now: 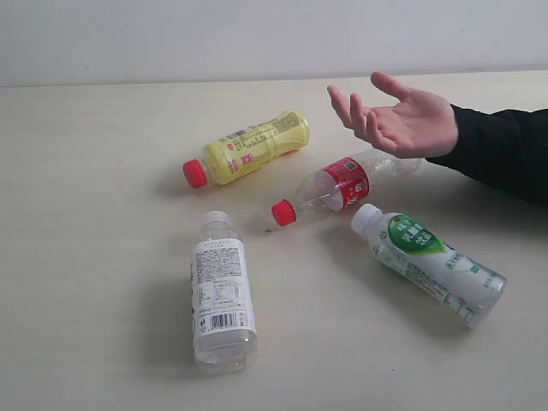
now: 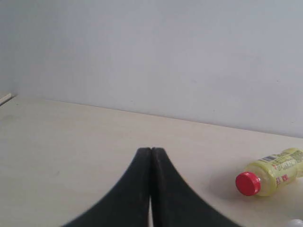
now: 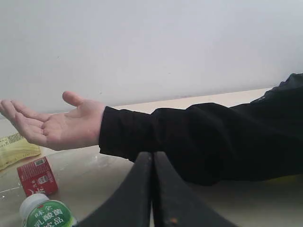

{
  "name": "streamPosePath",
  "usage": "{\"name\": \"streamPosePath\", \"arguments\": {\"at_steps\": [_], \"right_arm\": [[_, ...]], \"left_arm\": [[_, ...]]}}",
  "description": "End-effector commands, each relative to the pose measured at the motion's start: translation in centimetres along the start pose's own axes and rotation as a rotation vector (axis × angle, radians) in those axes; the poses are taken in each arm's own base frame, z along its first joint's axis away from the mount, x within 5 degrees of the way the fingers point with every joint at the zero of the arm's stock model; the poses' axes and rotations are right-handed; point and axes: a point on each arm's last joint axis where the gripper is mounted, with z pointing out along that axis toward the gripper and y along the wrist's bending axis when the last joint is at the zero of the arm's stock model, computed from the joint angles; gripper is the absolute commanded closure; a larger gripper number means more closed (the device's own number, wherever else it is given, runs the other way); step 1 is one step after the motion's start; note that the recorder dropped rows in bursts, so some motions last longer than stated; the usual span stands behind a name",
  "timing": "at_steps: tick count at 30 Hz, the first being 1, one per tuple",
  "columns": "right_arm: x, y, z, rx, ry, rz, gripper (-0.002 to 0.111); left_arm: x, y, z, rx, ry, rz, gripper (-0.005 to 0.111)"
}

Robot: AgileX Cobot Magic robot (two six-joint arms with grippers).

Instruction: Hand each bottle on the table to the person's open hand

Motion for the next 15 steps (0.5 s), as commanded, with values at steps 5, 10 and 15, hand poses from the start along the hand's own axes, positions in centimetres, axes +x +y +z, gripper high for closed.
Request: {"name": "streamPosePath", "arguments": {"at_steps": [5,10,15], "right_arm": [[-0.1,-0.1,0.0,0.012,-0.026,-0.070,0.108],[-1.2,0.1,-0.1,0.000,-0.146,-0.119,0.108],[-2.8,0.5,-0.5,-0.031,-0.336,-0.120,0.108]], "left_arm": [[0.1,0.0,0.0,0.000,-0.001,0.004,0.107],[0.1,0.0,0.0,0.000,-0.001,0.004,0.107],[0.1,0.0,0.0,0.000,-0.001,0.004,0.107]]}}
